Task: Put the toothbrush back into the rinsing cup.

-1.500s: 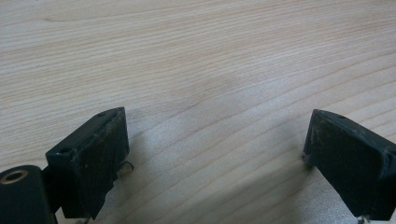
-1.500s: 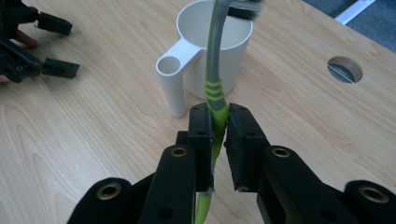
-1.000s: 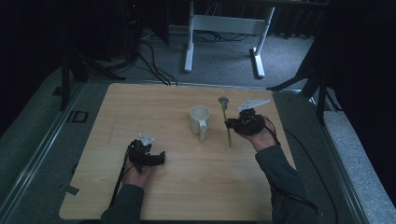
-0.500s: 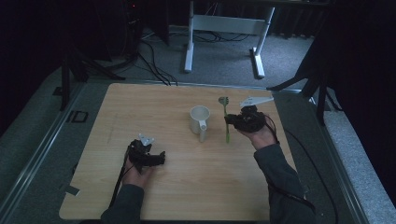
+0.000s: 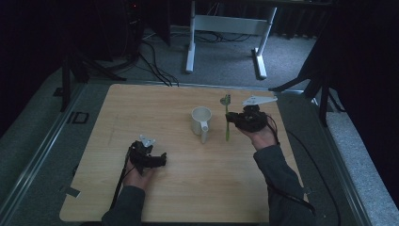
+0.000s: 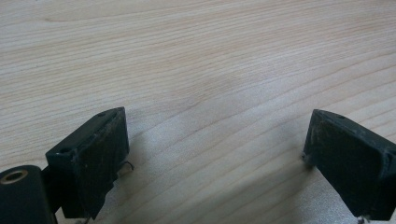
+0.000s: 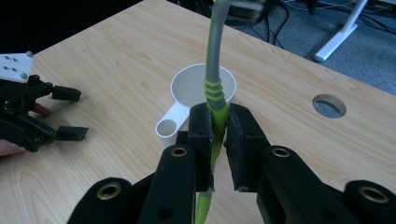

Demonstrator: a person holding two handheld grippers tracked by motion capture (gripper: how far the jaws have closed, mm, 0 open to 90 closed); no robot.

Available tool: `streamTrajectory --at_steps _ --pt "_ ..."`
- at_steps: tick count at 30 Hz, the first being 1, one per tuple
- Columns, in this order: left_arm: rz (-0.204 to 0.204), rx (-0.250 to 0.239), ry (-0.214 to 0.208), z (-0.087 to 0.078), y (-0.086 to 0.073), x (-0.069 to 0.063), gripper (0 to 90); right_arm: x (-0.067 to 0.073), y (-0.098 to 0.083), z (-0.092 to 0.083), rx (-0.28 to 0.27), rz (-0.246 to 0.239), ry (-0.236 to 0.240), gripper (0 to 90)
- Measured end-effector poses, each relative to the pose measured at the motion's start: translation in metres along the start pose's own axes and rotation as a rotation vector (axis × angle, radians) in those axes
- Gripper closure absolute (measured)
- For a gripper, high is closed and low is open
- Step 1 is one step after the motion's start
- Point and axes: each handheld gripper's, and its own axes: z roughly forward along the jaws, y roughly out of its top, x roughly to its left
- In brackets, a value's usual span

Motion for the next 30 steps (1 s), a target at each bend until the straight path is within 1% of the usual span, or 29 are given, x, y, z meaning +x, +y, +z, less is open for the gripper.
streamTrajectory --at_steps 10,11,15,23,30 --pt "0.0 0.0 0.0 0.0 0.0 0.0 7.0 0.0014 0.0017 -0.0007 -0.022 0.008 -0.005 80.5" --pt "0.0 0.0 0.0 0.0 0.0 0.0 7.0 0.0015 0.0026 -0.0011 -0.033 0.016 -0.006 80.5" --pt "0.0 0.001 0.0 0.0 0.0 0.0 7.0 0.0022 0.0037 -0.0017 -0.046 0.013 -0.006 80.5" --pt "0.0 0.001 0.0 0.0 0.0 0.0 7.0 0.0029 0.0076 -0.0035 -0.083 0.022 -0.009 80.5" --pt "0.0 0.001 0.0 -0.0001 0.0 0.0 7.0 0.0035 0.0089 -0.0046 -0.1 0.028 -0.015 80.5"
